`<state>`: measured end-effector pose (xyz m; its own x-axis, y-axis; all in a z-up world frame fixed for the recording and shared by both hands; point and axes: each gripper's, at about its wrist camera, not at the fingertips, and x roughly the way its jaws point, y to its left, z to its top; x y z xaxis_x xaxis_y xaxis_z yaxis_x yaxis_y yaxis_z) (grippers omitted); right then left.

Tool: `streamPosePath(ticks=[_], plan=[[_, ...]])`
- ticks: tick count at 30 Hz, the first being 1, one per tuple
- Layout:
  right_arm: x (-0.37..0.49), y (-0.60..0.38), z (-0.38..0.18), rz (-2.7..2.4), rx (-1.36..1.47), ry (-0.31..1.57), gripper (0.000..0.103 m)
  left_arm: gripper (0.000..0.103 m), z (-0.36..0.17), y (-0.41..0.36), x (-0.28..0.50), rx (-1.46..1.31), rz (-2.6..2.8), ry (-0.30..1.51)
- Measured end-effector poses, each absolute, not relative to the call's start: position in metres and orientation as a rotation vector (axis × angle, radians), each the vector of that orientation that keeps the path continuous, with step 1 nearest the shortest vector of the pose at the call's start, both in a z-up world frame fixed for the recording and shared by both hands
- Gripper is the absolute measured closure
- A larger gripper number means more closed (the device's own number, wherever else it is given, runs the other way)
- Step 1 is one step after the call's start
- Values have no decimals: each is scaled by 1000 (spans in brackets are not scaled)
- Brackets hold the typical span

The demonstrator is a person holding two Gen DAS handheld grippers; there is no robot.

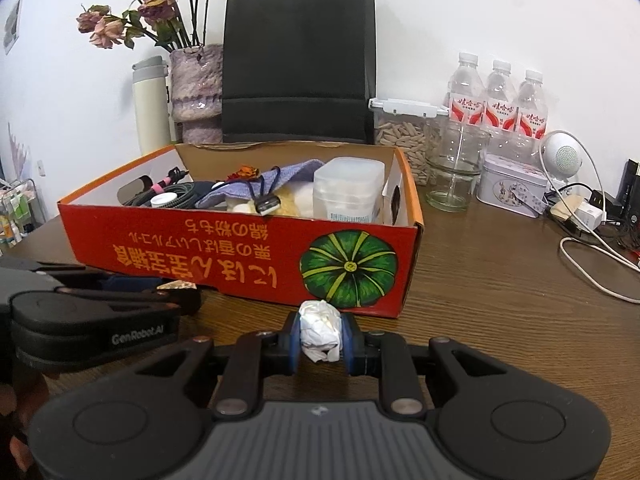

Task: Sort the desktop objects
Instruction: 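Grasp the white tissue with right gripper while left gripper grasps the yellow block, then lift and carry the tissue and yellow block with both grippers over the box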

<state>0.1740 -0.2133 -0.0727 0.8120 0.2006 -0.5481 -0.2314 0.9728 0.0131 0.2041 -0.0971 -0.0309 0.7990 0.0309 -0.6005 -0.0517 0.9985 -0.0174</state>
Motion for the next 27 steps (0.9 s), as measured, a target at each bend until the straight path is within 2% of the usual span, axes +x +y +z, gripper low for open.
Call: streamPosePath(ticks=[6, 14, 23, 24, 27], plan=[[172, -213, -71, 238, -55, 573, 84, 81, -29, -95, 196, -44, 18, 639], [171, -213, -69, 250, -56, 564, 84, 82, -27, -95, 184, -33, 6, 636], [171, -211, -69, 266, -63, 565, 84, 71, -29, -96, 198, -21, 34, 645], [171, -210, -69, 268, -63, 564, 84, 80, -30, -97, 199, -21, 28, 645], [171, -209, -69, 277, -61, 559, 84, 82, -30, -100, 198, -2, 6, 641]])
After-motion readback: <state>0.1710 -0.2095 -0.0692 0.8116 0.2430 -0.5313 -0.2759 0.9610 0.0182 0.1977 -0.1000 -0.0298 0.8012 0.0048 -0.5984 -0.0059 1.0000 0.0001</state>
